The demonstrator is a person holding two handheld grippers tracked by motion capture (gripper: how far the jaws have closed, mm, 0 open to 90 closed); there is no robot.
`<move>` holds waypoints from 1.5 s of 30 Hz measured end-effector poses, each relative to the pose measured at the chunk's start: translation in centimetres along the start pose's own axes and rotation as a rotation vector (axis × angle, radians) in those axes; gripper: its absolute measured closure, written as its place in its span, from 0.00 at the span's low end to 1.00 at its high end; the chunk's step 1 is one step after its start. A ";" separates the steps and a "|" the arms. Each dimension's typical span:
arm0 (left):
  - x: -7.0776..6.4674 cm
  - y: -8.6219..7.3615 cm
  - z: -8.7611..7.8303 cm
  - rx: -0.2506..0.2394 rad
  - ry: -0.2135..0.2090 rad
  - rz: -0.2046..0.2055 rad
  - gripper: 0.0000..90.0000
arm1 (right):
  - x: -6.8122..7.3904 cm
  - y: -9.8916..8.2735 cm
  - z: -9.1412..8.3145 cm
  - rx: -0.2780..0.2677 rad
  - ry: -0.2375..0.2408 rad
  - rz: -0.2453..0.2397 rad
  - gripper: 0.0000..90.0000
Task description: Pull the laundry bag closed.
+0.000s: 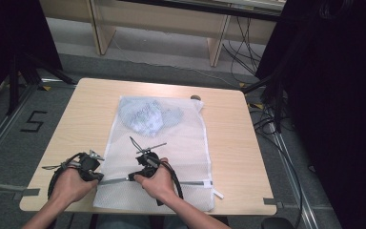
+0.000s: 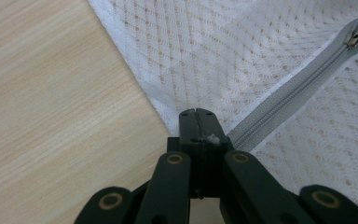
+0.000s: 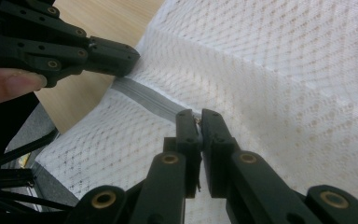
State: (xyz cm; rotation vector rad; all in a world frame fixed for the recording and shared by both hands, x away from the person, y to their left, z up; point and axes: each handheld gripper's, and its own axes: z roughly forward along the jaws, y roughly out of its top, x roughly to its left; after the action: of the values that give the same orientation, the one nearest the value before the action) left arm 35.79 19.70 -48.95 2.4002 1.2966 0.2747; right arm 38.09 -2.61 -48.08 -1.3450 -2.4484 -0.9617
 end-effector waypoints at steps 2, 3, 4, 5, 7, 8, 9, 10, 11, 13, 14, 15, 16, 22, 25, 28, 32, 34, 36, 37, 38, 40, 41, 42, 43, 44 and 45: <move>0.0 0.0 0.0 -0.002 0.000 0.000 1.00 | -0.1 0.0 -0.1 0.002 0.011 0.002 0.97; 0.0 0.0 0.0 -0.002 0.000 0.000 1.00 | -0.1 0.0 -0.2 0.003 0.012 0.009 0.97; 0.0 0.0 0.0 -0.001 0.001 0.001 1.00 | -0.1 0.0 -0.2 0.003 0.012 0.009 0.97; 0.0 0.0 0.0 -0.002 0.000 0.001 1.00 | -0.2 -0.1 -0.2 0.003 0.008 -0.003 0.97; 0.0 0.0 0.0 -0.001 0.000 0.001 1.00 | -0.2 -0.1 -0.2 0.004 0.004 0.002 0.97; 0.0 0.0 0.0 -0.001 0.000 0.001 1.00 | -0.2 -0.1 -0.3 0.007 -0.005 0.000 0.97; 0.0 0.0 0.0 -0.002 0.000 0.000 1.00 | -0.4 -0.1 -0.2 -0.010 0.011 -0.034 0.97; 0.0 0.0 0.0 -0.001 0.000 0.001 1.00 | -0.3 -0.1 -0.4 -0.001 0.013 -0.002 0.97; 0.0 0.0 0.0 -0.002 -0.001 -0.001 1.00 | -0.3 -0.1 -0.4 0.001 0.014 0.001 0.97; 0.0 0.0 0.0 -0.001 -0.001 0.002 1.00 | -0.4 -0.2 -0.4 0.002 0.009 -0.005 0.97; 0.0 0.0 0.0 -0.001 -0.001 0.001 1.00 | -0.4 -0.2 -0.4 0.002 0.009 -0.005 0.97; 0.0 0.0 0.0 -0.002 0.000 -0.001 1.00 | -0.4 -0.3 -0.5 0.004 0.009 0.000 0.97; 0.0 0.0 0.0 -0.002 0.000 -0.001 1.00 | -0.4 -0.3 -0.5 0.004 0.009 0.000 0.97; 0.0 0.0 0.0 -0.002 0.000 0.001 1.00 | -0.8 -0.5 -0.9 0.011 -0.002 0.030 0.97; 0.0 0.0 0.0 -0.003 0.000 0.000 1.00 | -1.0 -0.5 -0.8 0.004 0.005 0.008 0.97; 0.0 0.0 0.0 -0.003 0.000 0.000 1.00 | -0.9 -0.5 -1.0 0.004 0.000 0.023 0.97; 0.0 0.0 -0.1 0.005 0.002 0.002 1.00 | -1.5 -0.5 -1.0 0.000 0.015 -0.026 0.97; 0.0 0.0 0.0 0.000 -0.002 0.001 1.00 | -1.4 -0.6 -0.9 0.001 0.017 -0.020 0.97; 0.0 0.0 0.0 0.000 -0.001 0.002 1.00 | -1.5 -0.6 -1.0 -0.004 0.009 -0.034 0.97; 0.0 0.0 0.0 -0.001 0.000 0.002 1.00 | -1.5 -0.6 -1.0 -0.004 0.009 -0.034 0.97; 0.0 0.0 0.0 0.000 -0.001 0.001 1.00 | -1.3 -0.8 -1.2 0.007 -0.003 0.022 0.97; 0.0 0.0 0.0 0.000 -0.001 0.001 1.00 | -1.5 -0.9 -1.2 0.006 -0.003 0.016 0.97; 0.0 0.0 0.0 0.000 -0.001 0.001 1.00 | -1.5 -0.9 -1.2 0.006 -0.003 0.016 0.97; 0.0 0.0 0.0 0.000 -0.001 0.001 1.00 | -1.5 -0.9 -1.3 0.011 0.001 0.025 0.97; 0.0 0.0 0.0 -0.004 0.000 0.001 1.00 | -1.5 -0.9 -1.3 0.009 0.007 0.029 0.97; 0.0 0.0 0.0 -0.005 0.000 0.000 1.00 | -1.5 -0.9 -1.3 0.008 0.002 0.029 0.97; 0.0 0.0 0.0 -0.005 0.000 0.000 1.00 | -1.7 -1.0 -1.3 0.001 -0.001 0.011 0.97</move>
State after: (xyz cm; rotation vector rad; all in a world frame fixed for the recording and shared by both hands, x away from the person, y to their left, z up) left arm 35.78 19.68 -48.98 2.3964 1.2939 0.2773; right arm 38.09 -4.93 -48.27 -1.3580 -2.4395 -0.9577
